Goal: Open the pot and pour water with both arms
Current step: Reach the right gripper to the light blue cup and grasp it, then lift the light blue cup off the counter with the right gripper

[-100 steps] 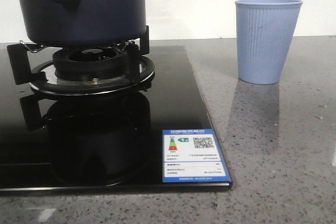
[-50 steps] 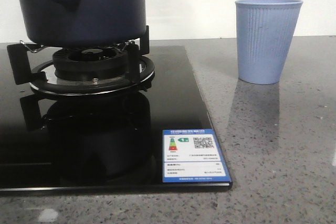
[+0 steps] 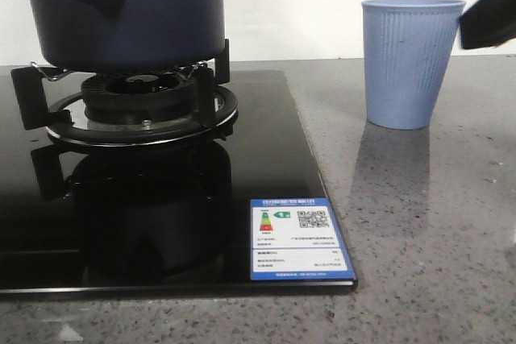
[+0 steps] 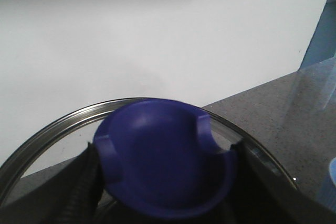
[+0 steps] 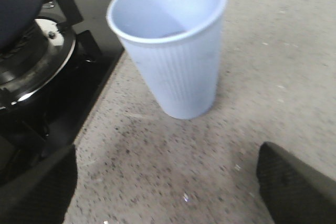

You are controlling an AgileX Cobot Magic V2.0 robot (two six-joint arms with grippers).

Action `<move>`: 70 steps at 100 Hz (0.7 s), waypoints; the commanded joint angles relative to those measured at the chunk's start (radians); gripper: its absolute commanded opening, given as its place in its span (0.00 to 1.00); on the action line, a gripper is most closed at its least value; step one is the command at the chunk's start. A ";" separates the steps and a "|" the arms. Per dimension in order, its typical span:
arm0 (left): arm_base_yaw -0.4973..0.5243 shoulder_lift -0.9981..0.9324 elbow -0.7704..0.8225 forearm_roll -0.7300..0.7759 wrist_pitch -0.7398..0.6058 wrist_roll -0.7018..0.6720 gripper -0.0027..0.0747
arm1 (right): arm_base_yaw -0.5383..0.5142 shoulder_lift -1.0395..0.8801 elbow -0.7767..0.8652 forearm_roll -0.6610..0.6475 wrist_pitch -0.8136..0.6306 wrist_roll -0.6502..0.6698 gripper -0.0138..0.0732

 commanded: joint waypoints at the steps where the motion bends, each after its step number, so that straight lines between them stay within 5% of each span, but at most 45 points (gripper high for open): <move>1: 0.017 -0.037 -0.042 -0.052 -0.055 0.001 0.55 | 0.024 0.045 -0.035 0.005 -0.136 -0.018 0.88; 70: 0.037 -0.037 -0.042 -0.101 -0.077 0.001 0.55 | 0.061 0.405 -0.035 -0.038 -0.651 -0.018 0.88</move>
